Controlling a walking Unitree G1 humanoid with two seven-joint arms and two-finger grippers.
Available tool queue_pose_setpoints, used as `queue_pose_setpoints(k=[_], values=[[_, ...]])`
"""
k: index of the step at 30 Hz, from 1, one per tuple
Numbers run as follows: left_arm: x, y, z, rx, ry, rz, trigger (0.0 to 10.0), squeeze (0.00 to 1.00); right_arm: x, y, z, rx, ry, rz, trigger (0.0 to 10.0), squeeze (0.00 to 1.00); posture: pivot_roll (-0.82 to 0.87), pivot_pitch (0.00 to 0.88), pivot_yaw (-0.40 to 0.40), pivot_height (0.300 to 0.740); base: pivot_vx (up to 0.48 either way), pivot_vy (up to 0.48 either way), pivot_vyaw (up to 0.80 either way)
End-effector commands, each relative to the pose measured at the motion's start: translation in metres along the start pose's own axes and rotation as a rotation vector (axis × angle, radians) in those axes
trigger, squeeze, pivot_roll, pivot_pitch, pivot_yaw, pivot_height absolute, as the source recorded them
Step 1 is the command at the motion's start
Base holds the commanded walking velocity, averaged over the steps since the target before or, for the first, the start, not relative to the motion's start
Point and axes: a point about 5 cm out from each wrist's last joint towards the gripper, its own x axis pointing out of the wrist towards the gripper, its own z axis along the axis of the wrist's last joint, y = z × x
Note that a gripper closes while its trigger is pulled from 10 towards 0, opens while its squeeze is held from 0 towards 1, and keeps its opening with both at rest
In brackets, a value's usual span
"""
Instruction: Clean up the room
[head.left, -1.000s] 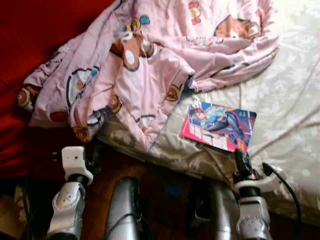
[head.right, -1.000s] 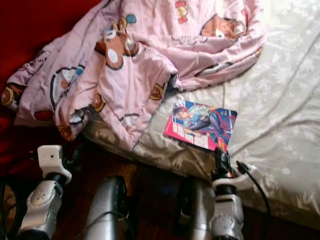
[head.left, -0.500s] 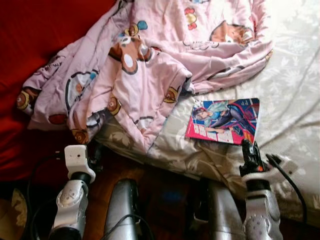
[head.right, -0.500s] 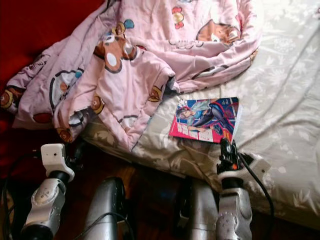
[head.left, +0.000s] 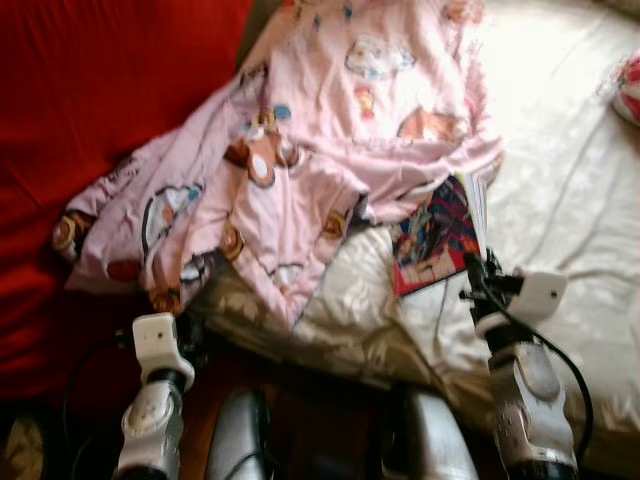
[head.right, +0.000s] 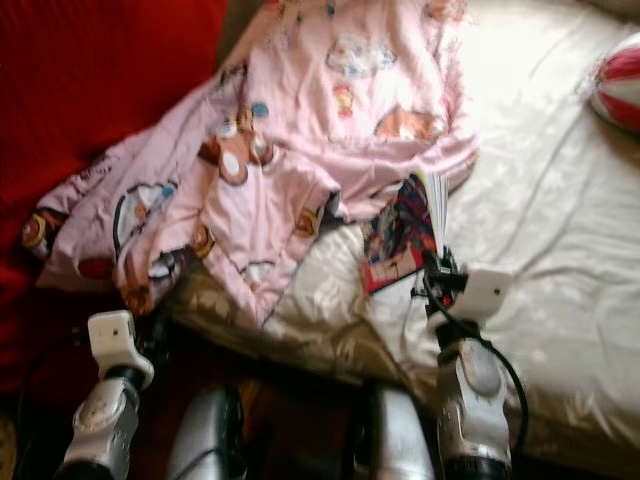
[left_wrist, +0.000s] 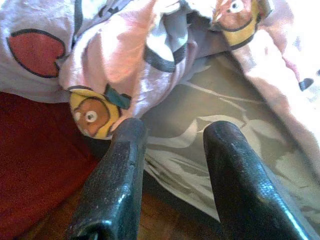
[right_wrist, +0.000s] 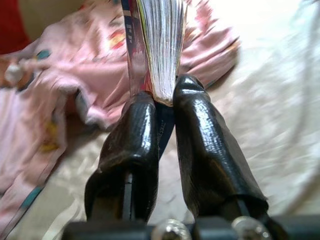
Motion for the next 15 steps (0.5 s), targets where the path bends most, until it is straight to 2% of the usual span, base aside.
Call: queue_pose_setpoints(k=[1,2,5,9,15], values=[[-0.005,0.003,-0.013,-0.028,0.068,0.016,10.0,0.00,0.003,0.000,0.005,-0.008,-0.037,-0.026,10.0,0.00,0.02,0.070,-0.009,0.617,0.000,0.000,0.00],[-0.005,0.003,-0.013,-0.028,0.068,0.016,10.0,0.00,0.003,0.000,0.005,-0.008,-0.037,-0.026,10.0,0.00,0.02,0.070,-0.009,0.617,0.000,0.000,0.00],[-0.011,0.010,-0.028,-0.020,0.156,0.039,10.0,0.00,0.007,0.008,0.002,-0.014,-0.041,-0.018,10.0,0.00,0.02,0.029,0.007,0.642,0.000,0.000,0.00],[-0.017,0.015,-0.037,-0.028,0.201,0.066,10.0,0.00,0.007,0.012,-0.001,-0.024,-0.018,0.003,10.0,0.00,0.02,0.010,0.006,0.682,0.000,0.000,0.00],[-0.024,0.022,-0.045,-0.031,0.242,0.096,10.0,0.00,0.006,0.017,-0.008,-0.028,0.005,0.013,10.0,0.00,0.03,0.000,0.003,0.717,0.000,0.000,0.00]])
